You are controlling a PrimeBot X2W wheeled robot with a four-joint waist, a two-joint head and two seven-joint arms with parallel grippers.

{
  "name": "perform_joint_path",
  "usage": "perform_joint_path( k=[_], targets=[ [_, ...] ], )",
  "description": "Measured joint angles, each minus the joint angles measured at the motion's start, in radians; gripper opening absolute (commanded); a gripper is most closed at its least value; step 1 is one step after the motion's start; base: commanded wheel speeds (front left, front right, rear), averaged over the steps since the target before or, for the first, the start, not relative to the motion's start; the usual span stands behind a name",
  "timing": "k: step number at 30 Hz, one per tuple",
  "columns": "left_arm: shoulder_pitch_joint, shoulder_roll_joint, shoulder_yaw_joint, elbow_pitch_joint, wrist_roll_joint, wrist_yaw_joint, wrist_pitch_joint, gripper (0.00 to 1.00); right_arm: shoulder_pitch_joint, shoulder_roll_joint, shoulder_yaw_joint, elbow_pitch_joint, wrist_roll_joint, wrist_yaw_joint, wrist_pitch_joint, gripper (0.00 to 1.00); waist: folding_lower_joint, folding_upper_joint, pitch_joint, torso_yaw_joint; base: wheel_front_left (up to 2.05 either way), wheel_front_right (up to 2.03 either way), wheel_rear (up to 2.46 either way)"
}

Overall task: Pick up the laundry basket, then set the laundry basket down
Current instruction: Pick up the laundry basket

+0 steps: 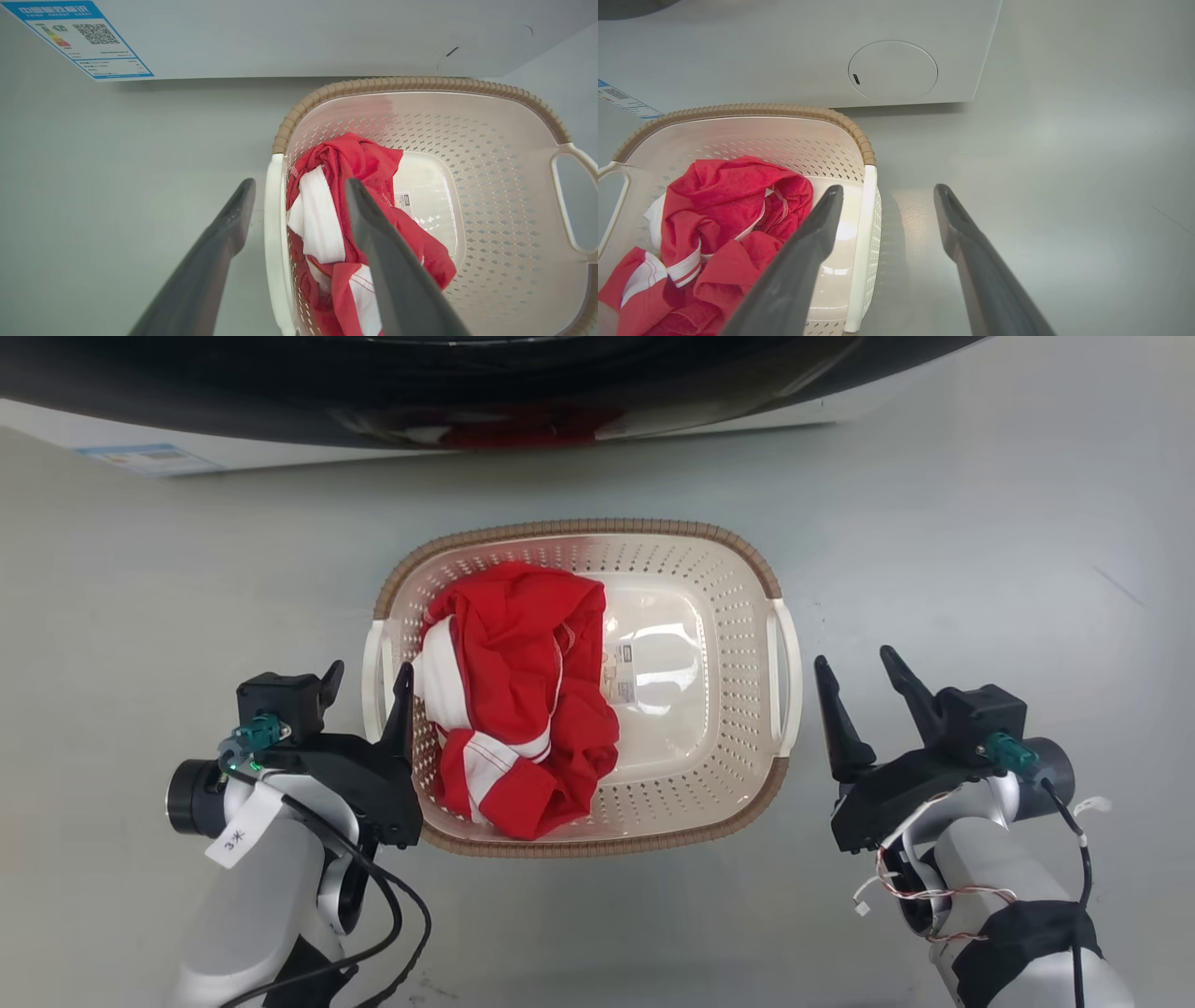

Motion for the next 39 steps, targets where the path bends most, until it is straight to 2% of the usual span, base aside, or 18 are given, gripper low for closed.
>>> perform_joint_path(
  k=[10,26,27,28,29,32,39],
  targets=[
    [-0.066,0.0,0.002,0.09,-0.003,-0.018,0.0,1.0,-0.051,0.014,0.028,0.061,-0.003,0.014,0.0,1.0,0.0,0.0,0.067,-0.003,0.0,0.0,0.0],
    [-0.193,-0.008,0.029,0.226,-0.045,-0.035,-0.018,1.0,-0.155,0.023,0.052,0.136,0.006,0.014,0.0,1.0,0.0,0.0,0.185,-0.002,0.0,0.0,0.0],
    [-0.196,-0.008,0.029,0.232,-0.045,-0.038,-0.02,0.97,-0.16,0.023,0.055,0.141,0.006,0.014,0.0,1.0,0.0,0.0001,0.189,-0.001,0.0,0.0,0.0],
    [-0.198,-0.008,0.029,0.242,-0.045,-0.043,-0.023,0.31,-0.165,0.023,0.057,0.146,0.006,0.014,0.0,0.47,0.0001,0.0,0.191,0.001,0.0,0.0,0.0],
    [-0.201,-0.008,0.025,0.251,-0.044,-0.043,-0.027,0.0,-0.169,0.023,0.06,0.151,0.006,0.014,0.0,0.0,0.0,0.0001,0.193,0.003,0.0,0.0,0.0],
    [-0.211,-0.013,0.01,0.267,-0.044,-0.062,-0.026,0.0,-0.182,0.028,0.063,0.158,0.015,0.027,0.0,0.0,0.0,-0.0001,0.195,0.005,0.0,0.0,0.0],
    [-0.228,-0.032,0.0,0.319,-0.044,-0.069,-0.037,0.0,-0.185,0.041,0.063,0.193,0.033,0.037,0.0,0.0,0.0,-0.0002,0.181,0.011,0.0,0.0,0.0]
  ],
)
